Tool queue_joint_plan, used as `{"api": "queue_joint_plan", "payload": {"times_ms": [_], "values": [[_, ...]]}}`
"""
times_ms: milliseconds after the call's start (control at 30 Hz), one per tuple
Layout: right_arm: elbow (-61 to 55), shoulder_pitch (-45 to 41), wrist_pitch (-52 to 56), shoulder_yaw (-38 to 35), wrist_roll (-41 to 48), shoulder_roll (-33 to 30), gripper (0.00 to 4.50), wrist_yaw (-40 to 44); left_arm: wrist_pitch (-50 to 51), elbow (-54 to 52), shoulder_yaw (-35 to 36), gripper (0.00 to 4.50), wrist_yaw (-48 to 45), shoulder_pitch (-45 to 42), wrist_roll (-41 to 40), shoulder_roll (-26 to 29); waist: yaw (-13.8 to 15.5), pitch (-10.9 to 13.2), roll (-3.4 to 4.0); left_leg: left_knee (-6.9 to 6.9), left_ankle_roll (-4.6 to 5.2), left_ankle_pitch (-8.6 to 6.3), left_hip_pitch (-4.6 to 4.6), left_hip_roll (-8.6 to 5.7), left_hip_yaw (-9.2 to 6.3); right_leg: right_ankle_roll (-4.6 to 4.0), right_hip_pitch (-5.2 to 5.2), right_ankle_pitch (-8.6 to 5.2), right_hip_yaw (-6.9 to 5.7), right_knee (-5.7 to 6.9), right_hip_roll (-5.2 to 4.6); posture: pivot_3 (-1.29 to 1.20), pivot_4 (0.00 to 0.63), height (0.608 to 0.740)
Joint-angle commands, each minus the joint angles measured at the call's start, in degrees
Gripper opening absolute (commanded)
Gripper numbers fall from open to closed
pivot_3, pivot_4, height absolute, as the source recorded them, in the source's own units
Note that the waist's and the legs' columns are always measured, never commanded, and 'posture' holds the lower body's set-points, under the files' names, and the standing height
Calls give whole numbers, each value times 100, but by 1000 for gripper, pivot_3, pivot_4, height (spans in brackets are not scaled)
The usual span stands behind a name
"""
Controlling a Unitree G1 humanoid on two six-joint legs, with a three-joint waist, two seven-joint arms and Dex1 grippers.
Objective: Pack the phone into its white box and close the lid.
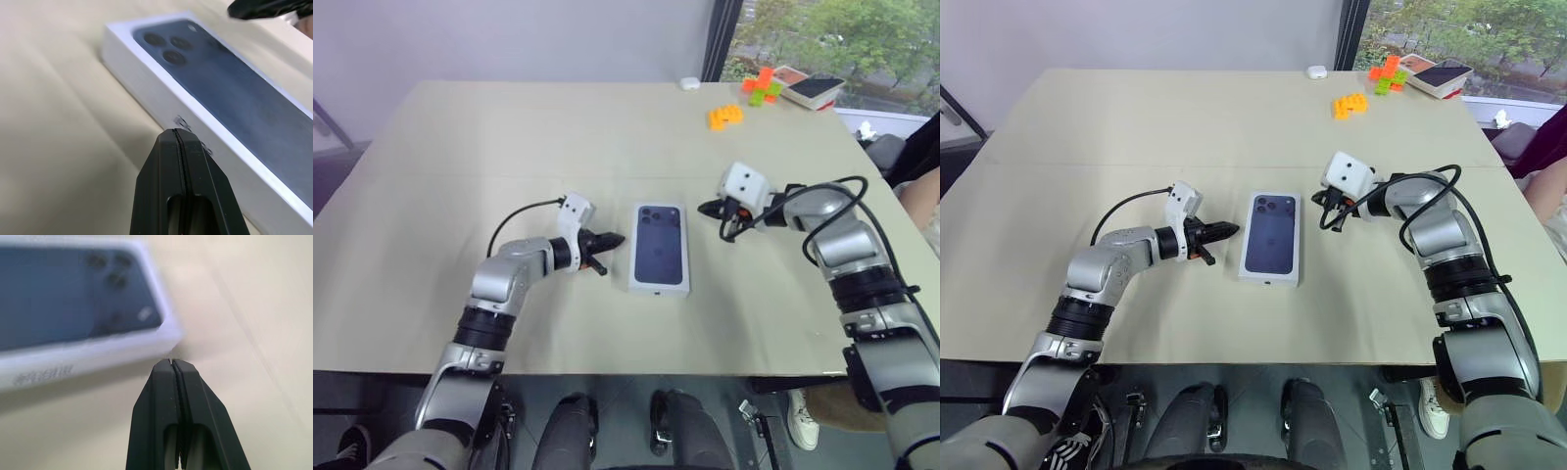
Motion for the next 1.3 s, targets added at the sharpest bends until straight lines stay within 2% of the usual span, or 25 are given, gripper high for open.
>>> {"api": "queue_joint_plan", "payload": {"times_ms": [33, 233, 367, 467, 633, 767, 967, 1067, 1167, 1200, 1267, 1300], "values": [[-105, -102, 20, -148, 174, 136, 50, -95, -197, 49, 158, 0, 2, -317, -26, 1, -1, 0, 0, 0, 0, 0, 0, 0, 2, 0, 0, 0, 1, 0, -1, 0, 150, 740], [95, -85, 82, -69, -34, 629, 50, -791, -583, 709, 143, 0, 126, -868, 60, -458, 12, -1, -1, 1, 0, 1, -2, -4, 3, 1, 1, 1, 1, -1, -5, 0, 150, 740], [11, 18, 38, 41, -77, 749, 50, -851, -958, 1242, -46, 0, 40, -1046, 305, -685, 2, -1, -1, 1, -2, 2, -4, -8, 4, 4, 0, 2, 0, -2, -7, 0, 150, 740], [-283, 265, 152, 249, -45, 688, 50, -528, -1134, 1474, -536, 0, -244, -1041, 710, -623, -7, -1, -1, 0, -6, 4, -3, -8, 5, 4, 0, 2, 0, -1, -5, 0, 150, 740], [-909, 761, 335, 544, -38, 317, 50, 110, -896, 1466, -912, 0, -634, -914, 956, -407, -5, -4, 1, -2, 1, 0, 7, -8, 3, 4, 8, 2, -1, -1, -4, 0, 150, 740], [-1449, 975, 658, 400, 396, 123, 50, 614, -890, 874, -1097, 0, -1322, -587, 859, -4, -25, -5, 1, -13, 5, -3, 84, -5, 0, 4, 78, 0, 1, -10, -4, 0, 150, 740], [-2154, 1218, 1372, 372, 1060, -158, 50, 1344, -490, 265, -871, 0, -1770, -347, 496, 296, -26, -5, 2, -12, 5, -3, 85, 8, -13, 3, 76, 1, 5, -6, 0, 0, 150, 740], [-2006, 972, 1807, 7, 1334, 106, 50, 952, 16, 267, -185, 0, -1389, -492, 41, 212, -36, -4, 1, -9, 5, -3, 82, 9, -14, 2, 74, 1, 6, -6, 0, 0, 150, 740], [-1702, 759, 1576, -428, 1516, 336, 50, 540, -522, -13, 64, 0, -1331, -330, 138, 486, -56, -3, 0, -7, 6, -2, 77, 11, -12, -1, 66, 3, 9, -4, 0, 0, 150, 740], [-1608, 704, 1586, -584, 1652, 404, 16, 481, -547, -90, 143, 254, -1321, -267, 133, 598, -65, -3, 0, -8, 5, -2, 77, 12, -11, -1, 64, 3, 9, -4, 1, 0, 150, 740], [-1437, 638, 1479, -799, 1749, 459, 578, 342, -593, -242, 417, 895, -1306, -132, -8, 795, -66, -3, 1, -12, 5, -2, 77, 14, -12, -1, 63, 4, 9, -4, 3, 0, 150, 740], [-1348, 650, 1299, -806, 1679, 432, 911, 306, -611, -287, 519, 1380, -1296, -73, -52, 881, -66, -3, 1, -14, 5, -2, 77, 15, -13, -1, 63, 4, 8, -4, 3, 0, 150, 740]]}}
